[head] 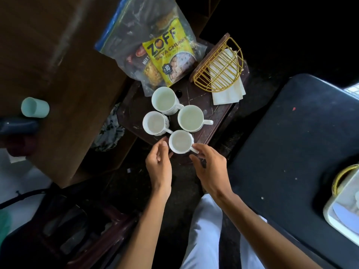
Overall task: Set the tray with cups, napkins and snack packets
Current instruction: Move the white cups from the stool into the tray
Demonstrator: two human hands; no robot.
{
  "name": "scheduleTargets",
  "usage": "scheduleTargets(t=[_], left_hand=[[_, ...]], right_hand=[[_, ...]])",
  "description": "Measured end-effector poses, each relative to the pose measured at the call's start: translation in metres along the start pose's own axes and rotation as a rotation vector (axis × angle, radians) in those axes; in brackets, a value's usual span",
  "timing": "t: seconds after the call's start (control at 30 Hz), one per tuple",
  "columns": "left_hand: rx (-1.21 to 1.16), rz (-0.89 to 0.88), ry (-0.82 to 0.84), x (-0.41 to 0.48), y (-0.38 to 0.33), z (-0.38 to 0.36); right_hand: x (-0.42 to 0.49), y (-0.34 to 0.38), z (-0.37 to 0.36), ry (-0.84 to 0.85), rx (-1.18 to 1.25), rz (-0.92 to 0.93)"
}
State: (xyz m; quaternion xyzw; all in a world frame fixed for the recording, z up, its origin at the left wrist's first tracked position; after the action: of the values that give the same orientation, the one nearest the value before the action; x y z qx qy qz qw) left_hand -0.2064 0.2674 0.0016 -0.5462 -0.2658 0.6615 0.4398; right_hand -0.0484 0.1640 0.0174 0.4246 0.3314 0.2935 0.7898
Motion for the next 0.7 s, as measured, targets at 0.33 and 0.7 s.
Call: scheduleTargets(t=[0.33,0.7], left_hand=[[-0.024,0.009,0.008,-0.009,0.0,-0.003],[-0.029,-0.035,0.161,-0.073,-0.02,-0.039]], right_hand=[[-0.003,0.004,0.009,-0.117,0.025,0.078],[-0.054,-0.005,0.088,-0.228,0.109,0.082]])
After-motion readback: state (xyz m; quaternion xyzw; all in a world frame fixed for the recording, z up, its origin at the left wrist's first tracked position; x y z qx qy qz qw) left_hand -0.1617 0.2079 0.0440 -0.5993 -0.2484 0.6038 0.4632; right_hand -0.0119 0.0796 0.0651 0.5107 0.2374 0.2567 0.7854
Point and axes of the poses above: each hand's wrist, its own x-axis towards the middle knuckle, its own z-axis out of the back of the hand, y = z × x, the point moved 10 cm from there along x, towards the middle knuckle, and after that the axes turned 1 degree about -y, right-handed, at the moved point
